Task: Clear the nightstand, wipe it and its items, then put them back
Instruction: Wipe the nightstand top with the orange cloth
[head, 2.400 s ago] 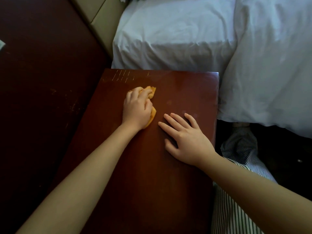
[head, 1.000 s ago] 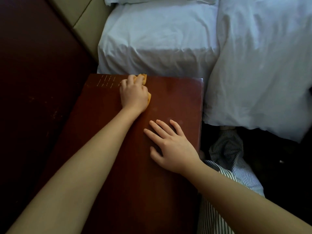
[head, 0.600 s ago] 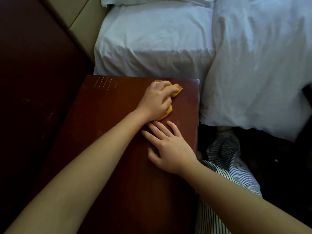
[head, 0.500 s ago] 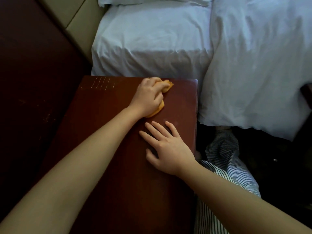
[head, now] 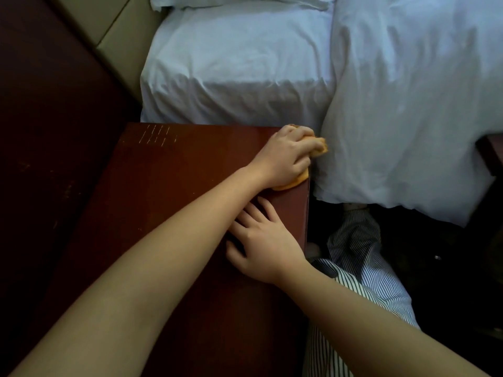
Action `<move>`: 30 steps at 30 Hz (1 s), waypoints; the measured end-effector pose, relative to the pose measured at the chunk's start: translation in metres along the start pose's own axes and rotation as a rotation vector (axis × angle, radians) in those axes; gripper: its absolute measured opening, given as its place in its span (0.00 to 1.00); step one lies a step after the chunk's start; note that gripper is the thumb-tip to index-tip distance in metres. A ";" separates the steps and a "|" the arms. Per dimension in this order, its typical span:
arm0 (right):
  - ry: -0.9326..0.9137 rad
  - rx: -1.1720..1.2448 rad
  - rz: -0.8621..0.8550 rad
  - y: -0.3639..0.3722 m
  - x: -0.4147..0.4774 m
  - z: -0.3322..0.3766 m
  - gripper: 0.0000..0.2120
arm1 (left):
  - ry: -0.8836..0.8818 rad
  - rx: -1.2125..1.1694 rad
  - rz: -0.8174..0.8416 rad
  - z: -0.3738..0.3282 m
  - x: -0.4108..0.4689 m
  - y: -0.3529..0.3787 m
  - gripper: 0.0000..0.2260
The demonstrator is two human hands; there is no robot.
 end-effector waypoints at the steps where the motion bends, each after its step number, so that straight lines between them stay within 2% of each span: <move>1: 0.002 -0.010 0.002 0.000 0.000 0.000 0.25 | -0.045 -0.008 -0.016 0.012 -0.001 -0.005 0.23; 5: 0.009 -0.040 0.024 0.000 -0.001 0.000 0.26 | -0.281 -0.034 -0.095 0.069 -0.024 -0.028 0.24; 13: 0.013 -0.079 0.048 -0.001 -0.001 0.000 0.25 | -0.469 0.025 -0.143 0.138 -0.145 -0.064 0.20; 18: 0.031 -0.098 0.053 0.000 -0.001 0.000 0.25 | -0.908 0.099 -0.288 0.206 -0.190 -0.092 0.18; 23: 0.035 -0.110 0.045 -0.001 -0.001 -0.001 0.25 | -1.220 0.106 -0.432 0.220 -0.167 -0.094 0.18; 26: 0.029 -0.103 0.043 0.000 -0.001 0.000 0.25 | -1.186 0.087 -0.434 0.209 -0.139 -0.088 0.17; 30: 0.037 -0.085 0.040 -0.001 -0.002 -0.001 0.25 | -0.893 0.069 -0.331 0.179 -0.122 -0.077 0.18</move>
Point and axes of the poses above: each hand's wrist, its own x-axis towards the middle knuckle, its own y-axis out of the palm, z = x × y, the point moved 9 cm from there along x, towards the middle knuckle, and after that the axes turned 12 degrees about -y, right-handed, at the moved point
